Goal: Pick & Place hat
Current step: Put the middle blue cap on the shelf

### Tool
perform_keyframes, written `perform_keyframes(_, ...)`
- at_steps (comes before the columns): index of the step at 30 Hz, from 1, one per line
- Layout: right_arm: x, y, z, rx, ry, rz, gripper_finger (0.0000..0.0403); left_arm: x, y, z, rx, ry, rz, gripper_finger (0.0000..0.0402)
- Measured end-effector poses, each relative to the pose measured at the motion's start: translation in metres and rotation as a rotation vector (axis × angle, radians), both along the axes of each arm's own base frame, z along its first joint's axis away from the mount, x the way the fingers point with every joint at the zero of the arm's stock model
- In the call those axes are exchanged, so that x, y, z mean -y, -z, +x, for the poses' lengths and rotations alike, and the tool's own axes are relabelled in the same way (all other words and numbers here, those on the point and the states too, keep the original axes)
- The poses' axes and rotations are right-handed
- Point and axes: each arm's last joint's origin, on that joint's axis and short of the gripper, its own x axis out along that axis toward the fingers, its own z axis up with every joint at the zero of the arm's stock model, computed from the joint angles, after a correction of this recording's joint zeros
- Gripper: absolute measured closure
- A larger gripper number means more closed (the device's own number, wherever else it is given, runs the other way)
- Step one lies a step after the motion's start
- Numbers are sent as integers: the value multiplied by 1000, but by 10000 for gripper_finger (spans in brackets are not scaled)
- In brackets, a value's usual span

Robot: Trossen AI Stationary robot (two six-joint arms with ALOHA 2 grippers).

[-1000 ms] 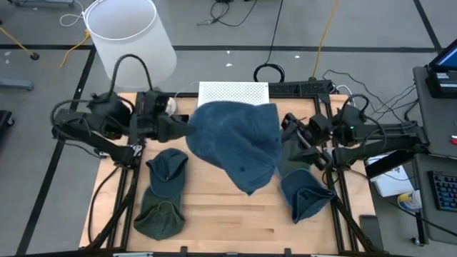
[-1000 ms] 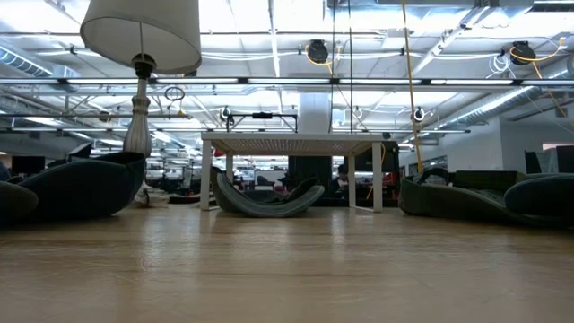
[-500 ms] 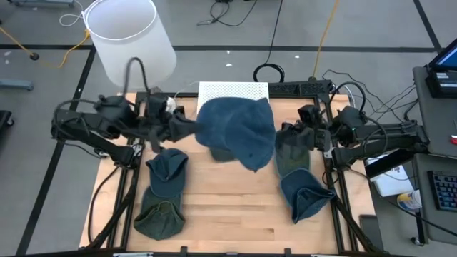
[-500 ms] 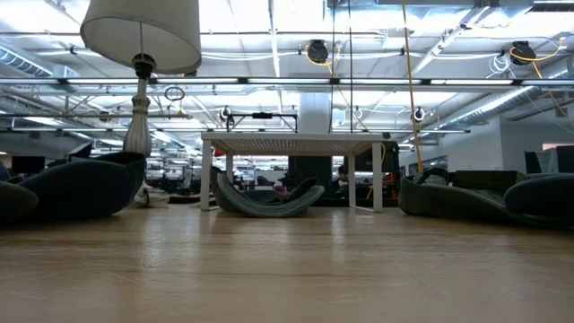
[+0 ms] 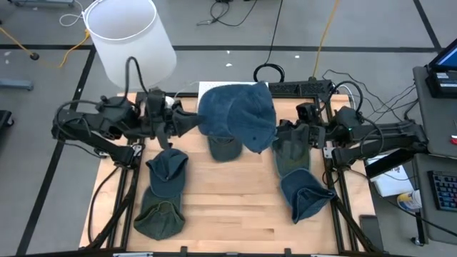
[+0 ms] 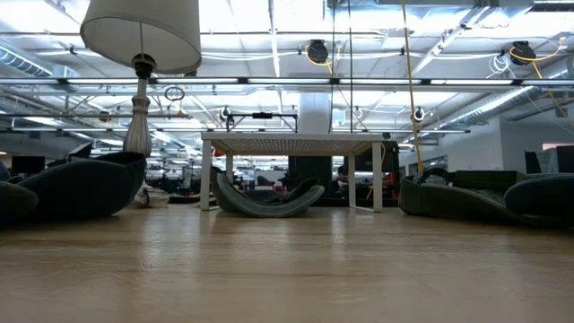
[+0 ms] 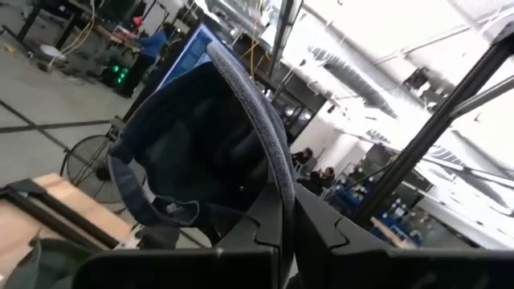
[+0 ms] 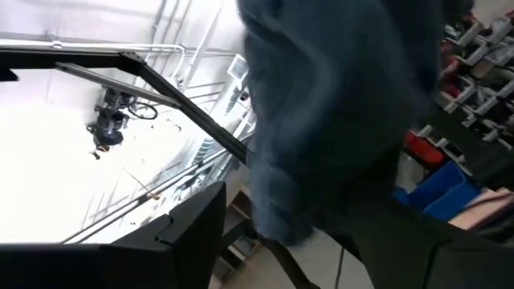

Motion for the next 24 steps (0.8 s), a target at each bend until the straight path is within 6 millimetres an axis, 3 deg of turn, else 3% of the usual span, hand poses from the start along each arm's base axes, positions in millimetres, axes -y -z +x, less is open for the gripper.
perform_keyframes(6,-1,-3,2,41,-19,25,195,-1,3,1,-28,-26,-14,393)
perform_keyframes(15,-1,-6,0,63,-51,87,362,-1,7,2,-67,-35,-23,393)
perform_keyframes(20,-1,-12,-3,134,-66,111,370,-1,14,2,-136,-56,-37,388)
perform_keyframes(24,-1,-20,-9,230,-88,138,370,-1,19,3,-185,-37,-19,355)
